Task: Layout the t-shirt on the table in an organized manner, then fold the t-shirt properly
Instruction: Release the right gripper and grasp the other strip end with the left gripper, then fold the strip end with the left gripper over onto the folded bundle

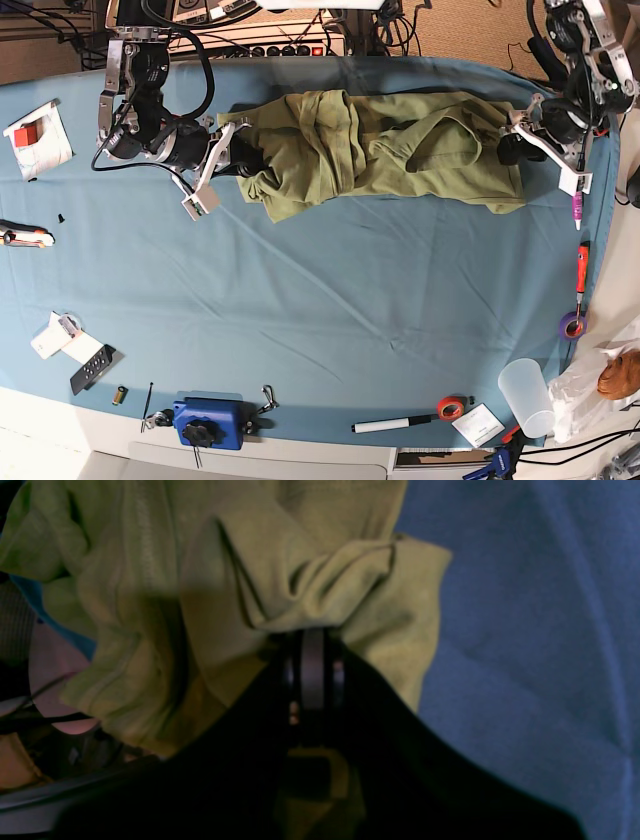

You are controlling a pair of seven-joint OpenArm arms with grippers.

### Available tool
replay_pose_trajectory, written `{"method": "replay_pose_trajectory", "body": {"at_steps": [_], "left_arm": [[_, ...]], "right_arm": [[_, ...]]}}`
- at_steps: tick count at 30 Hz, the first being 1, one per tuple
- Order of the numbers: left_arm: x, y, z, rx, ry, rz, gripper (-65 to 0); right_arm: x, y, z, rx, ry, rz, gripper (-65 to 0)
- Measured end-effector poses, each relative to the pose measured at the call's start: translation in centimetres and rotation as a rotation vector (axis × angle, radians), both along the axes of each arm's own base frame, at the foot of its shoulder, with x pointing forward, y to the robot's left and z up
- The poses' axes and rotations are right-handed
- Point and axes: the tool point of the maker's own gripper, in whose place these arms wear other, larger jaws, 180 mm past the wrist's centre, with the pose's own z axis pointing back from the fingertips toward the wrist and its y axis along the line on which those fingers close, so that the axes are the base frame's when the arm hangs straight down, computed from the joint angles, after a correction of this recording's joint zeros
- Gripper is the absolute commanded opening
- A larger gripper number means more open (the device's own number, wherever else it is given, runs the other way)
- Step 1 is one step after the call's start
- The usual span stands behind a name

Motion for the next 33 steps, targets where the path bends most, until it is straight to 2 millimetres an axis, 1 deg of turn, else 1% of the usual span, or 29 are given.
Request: {"method": "replay_pose_trajectory", "body": {"at_steps": [3, 5, 8, 9, 11, 12, 14, 15, 16, 19, 21, 23, 24, 26, 28, 29, 33], "left_arm": [[0.0, -1.1, -0.6, -0.096, 0.006, -0.025, -31.5], [0.2, -1.9, -0.5, -0.174, 0.0, -0.019, -31.5], [-0.3, -3.0, -0.2, -0.252, 0.013, -0.037, -31.6], [-0.4, -3.2, -0.1, -0.265, 0.012, -0.042, -32.6], [-0.5, -3.6, 0.0, -0.269, 0.006, -0.076, -39.8], [-0.7, -3.8, 0.0, -0.276, 0.011, -0.086, -45.6], [-0.8, -4.0, 0.0, -0.286, 0.01, -0.089, -60.8], [-0.7, -4.0, 0.1, -0.287, 0.005, -0.088, -65.0], [-0.6, -4.0, 0.1, -0.288, 0.001, -0.087, -65.0], [-0.1, -3.0, 0.5, -0.28, -0.028, -0.05, -65.0], [0.4, -1.5, 1.1, -0.266, -0.054, -0.006, -65.0], [1.2, 0.4, 1.9, -0.249, -0.095, 0.048, -65.0], [1.4, 1.3, 2.4, -0.242, -0.114, 0.074, -65.0], [1.8, 2.7, 3.3, -0.219, -0.156, 0.086, -65.0], [1.6, 3.4, 3.7, -0.2, -0.151, 0.058, -65.0], [1.7, 3.7, 4.0, -0.195, -0.154, 0.05, -65.0], [2.0, 4.4, 5.1, -0.182, -0.182, 0.023, -65.0]], "right_arm": [[0.0, 0.0, 0.0, 0.0, -0.001, 0.0, -63.6], [0.0, 0.0, 0.0, 0.0, -0.001, 0.0, -63.6], [0.0, 0.0, 0.0, 0.0, -0.001, 0.0, -63.6], [0.0, 0.0, 0.0, 0.0, -0.001, 0.0, -63.6], [0.0, 0.0, 0.0, 0.0, -0.001, 0.0, -63.6], [0.0, 0.0, 0.0, 0.001, -0.001, 0.0, -63.6], [0.0, 0.0, 0.0, 0.0, -0.001, 0.0, -63.6], [0.0, 0.0, 0.0, 0.001, -0.002, 0.0, -63.6], [0.1, 0.0, 0.1, 0.003, -0.004, -0.002, -63.6], [0.3, 0.1, 0.2, 0.009, -0.015, -0.008, -63.6], [0.4, 0.1, 0.3, 0.016, -0.019, -0.009, -63.5], [0.6, 0.6, 0.9, 0.052, -0.031, -0.001, -62.8], [0.8, 1.0, 1.5, 0.082, -0.043, 0.001, -61.1], [1.6, 1.6, 2.9, 0.139, -0.074, 0.006, -54.3], [2.6, 1.9, 3.9, 0.163, -0.105, 0.009, -46.8], [3.1, 2.0, 4.4, 0.169, -0.12, 0.01, -44.4], [4.7, 3.1, 5.9, 0.199, -0.169, 0.01, -43.9]]}}
